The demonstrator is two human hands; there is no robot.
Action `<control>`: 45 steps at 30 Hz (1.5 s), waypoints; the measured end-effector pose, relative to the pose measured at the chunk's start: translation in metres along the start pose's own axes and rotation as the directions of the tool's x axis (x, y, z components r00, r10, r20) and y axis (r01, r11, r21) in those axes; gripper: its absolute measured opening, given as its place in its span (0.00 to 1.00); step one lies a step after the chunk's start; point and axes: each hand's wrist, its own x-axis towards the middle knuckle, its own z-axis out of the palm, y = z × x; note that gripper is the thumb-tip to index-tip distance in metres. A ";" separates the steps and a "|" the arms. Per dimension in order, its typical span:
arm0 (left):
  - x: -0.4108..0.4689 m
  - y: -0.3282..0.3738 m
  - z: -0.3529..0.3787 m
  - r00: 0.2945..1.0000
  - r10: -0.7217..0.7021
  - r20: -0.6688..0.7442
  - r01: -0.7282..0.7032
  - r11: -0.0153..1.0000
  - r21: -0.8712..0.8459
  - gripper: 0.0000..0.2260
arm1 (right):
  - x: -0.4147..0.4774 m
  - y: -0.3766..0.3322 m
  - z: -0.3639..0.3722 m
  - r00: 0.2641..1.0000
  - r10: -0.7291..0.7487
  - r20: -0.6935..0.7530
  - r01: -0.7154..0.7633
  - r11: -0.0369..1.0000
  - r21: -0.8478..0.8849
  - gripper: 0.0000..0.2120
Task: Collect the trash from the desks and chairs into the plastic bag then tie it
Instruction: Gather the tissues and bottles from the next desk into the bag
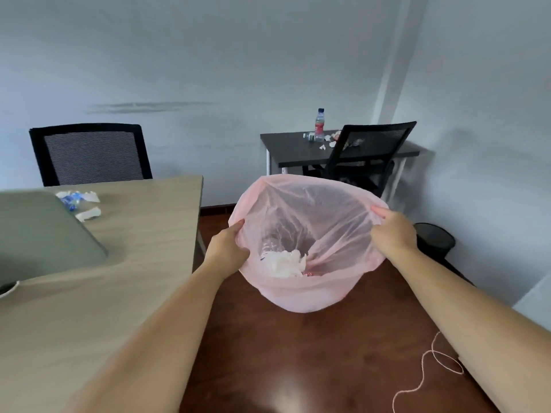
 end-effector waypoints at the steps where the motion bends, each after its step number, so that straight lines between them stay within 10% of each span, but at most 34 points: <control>1: 0.011 0.001 0.009 1.000 -0.024 -0.008 0.024 1.000 0.001 0.33 | 0.018 -0.001 0.005 1.000 -0.015 0.019 0.015 1.000 -0.002 0.29; 29: 0.351 -0.104 -0.137 0.865 -0.289 -0.411 0.314 0.949 -0.007 0.30 | 0.322 -0.299 0.246 0.887 -0.410 0.211 0.314 0.872 0.375 0.30; 39: 0.421 -0.162 -0.186 0.623 -0.456 -0.635 0.552 0.832 -0.056 0.30 | 0.414 -0.427 0.389 0.700 -0.614 0.365 0.422 0.768 0.482 0.29; 45: 0.439 -0.184 -0.179 0.483 -0.563 -0.671 0.706 0.703 -0.081 0.32 | 0.435 -0.471 0.474 0.463 -0.717 0.522 0.540 0.695 0.475 0.30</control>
